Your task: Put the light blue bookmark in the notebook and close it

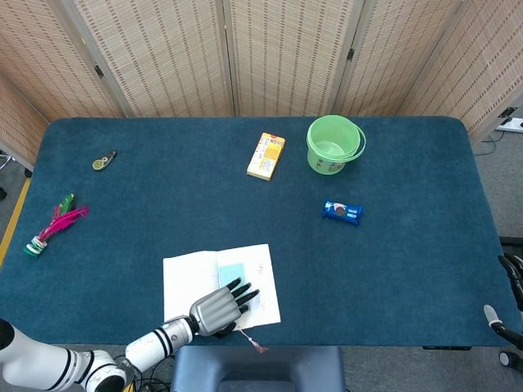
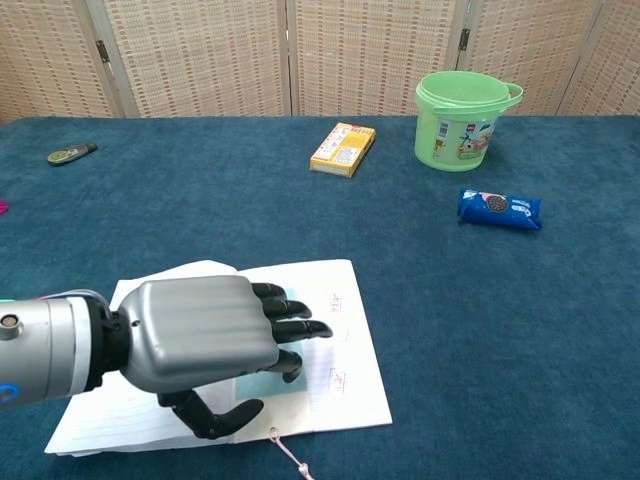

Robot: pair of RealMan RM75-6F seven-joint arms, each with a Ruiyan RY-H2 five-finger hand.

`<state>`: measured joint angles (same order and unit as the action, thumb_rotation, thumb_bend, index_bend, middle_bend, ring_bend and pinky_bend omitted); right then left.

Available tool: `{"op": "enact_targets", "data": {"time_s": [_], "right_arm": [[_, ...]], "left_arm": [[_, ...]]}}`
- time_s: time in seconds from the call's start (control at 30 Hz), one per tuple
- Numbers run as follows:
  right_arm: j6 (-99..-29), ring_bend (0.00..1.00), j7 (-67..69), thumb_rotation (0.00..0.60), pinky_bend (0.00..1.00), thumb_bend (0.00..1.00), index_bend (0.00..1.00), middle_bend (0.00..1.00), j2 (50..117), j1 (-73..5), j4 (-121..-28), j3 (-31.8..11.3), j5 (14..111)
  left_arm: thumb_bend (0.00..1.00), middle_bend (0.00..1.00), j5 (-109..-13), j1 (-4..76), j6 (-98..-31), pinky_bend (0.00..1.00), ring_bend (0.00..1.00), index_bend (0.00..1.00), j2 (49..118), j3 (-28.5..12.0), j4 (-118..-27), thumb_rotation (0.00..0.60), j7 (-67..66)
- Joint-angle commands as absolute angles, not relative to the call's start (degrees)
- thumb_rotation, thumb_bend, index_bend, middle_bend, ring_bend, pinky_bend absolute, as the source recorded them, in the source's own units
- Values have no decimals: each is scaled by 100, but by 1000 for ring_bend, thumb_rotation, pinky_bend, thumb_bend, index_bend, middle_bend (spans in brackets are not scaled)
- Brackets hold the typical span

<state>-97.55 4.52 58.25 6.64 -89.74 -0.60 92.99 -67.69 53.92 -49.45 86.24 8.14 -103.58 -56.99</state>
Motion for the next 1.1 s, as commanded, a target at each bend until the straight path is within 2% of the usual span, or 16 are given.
{"op": "enact_targets", "data": {"time_s": [0.03, 0.37, 1.1], "right_arm": [[-9778, 51, 466, 600, 75, 252, 65, 106, 5822, 675, -8966, -64, 9302], [-9767, 51, 518, 600, 75, 253, 65, 106, 5860, 660, -8907, -60, 9334], [-9773, 51, 548, 600, 75, 252, 65, 106, 5857, 695, -8877, -54, 9292]], "left_arm": [[600, 0, -6809, 5385, -4988, 150, 0, 292, 8556, 820, -10441, 265, -5695], [601, 0, -7336, 5273, -5099, 150, 0, 292, 8241, 1049, -10917, 263, -5589], [600, 0, -7272, 5156, -4872, 150, 0, 290, 8664, 1062, -10734, 264, -5692]]}}
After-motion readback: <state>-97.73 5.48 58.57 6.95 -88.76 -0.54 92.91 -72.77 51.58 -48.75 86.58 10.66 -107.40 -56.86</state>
